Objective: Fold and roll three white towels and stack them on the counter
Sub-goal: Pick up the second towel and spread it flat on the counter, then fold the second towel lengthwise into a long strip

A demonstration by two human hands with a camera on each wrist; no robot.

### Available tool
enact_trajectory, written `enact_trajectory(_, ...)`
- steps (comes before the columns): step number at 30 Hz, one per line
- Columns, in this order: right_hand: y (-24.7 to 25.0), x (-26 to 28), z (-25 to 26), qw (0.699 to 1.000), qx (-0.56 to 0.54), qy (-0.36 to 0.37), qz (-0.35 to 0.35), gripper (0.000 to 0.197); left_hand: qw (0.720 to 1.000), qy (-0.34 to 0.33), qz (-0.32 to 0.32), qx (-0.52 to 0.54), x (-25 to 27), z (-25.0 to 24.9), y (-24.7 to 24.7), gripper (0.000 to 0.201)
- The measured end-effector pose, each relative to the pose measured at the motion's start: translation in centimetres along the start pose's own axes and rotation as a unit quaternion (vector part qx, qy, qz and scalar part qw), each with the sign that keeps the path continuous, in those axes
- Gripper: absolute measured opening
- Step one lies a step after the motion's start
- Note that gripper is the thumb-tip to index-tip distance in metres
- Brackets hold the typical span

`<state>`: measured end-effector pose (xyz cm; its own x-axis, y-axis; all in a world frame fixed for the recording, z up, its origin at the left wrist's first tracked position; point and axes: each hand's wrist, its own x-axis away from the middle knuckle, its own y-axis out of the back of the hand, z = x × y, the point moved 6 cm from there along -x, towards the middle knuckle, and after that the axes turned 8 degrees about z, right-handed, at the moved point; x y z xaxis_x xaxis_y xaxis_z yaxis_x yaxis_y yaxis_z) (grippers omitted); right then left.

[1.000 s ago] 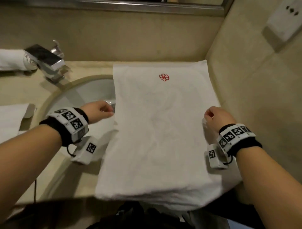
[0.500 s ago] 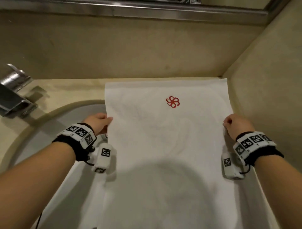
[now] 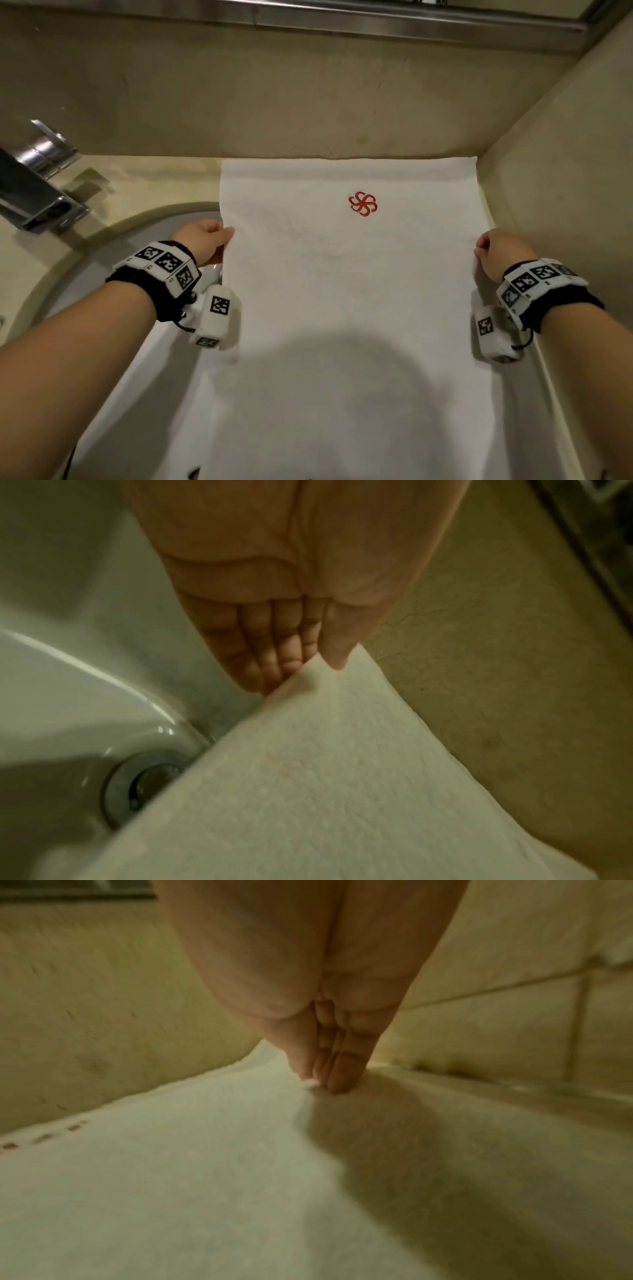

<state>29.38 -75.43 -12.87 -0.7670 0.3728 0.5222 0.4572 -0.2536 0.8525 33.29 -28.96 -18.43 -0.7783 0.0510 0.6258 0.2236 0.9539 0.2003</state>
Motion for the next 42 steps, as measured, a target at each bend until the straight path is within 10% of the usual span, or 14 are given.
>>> enact_trajectory(8,-0.1,10.2,-2.1,0.989,-0.084,0.091,-0.080,0.027,0.957,-0.105,0.008,-0.270,9.3,-2.0,-3.6,0.045)
enact_trajectory(17,-13.4,24.6,-10.2,1.000,0.017,0.014,0.005,0.021,0.743,-0.155,0.162,-0.630,26.4,9.6,-11.1,0.029)
enact_trajectory(26,-15.0,25.1,-13.0,1.000,0.000,-0.001,-0.021,0.017,0.758,-0.214,0.077,-0.612,28.7,13.1,-11.8,0.027)
enact_trajectory(30,-14.6,26.3,-12.1,0.998,-0.036,0.007,-0.046,0.016,0.722,-0.240,0.091,-0.642,29.4,13.7,-10.5,0.036)
enact_trajectory(38,-17.5,35.2,4.7,0.945,-0.168,0.275,0.048,0.015,0.623,-0.289,0.163,-0.709,28.2,12.4,-10.1,0.028)
enact_trajectory(42,-21.5,37.7,12.3,0.930,-0.195,0.283,0.133,0.019,0.682,-0.292,0.212,-0.636,27.1,10.7,-10.2,0.026)
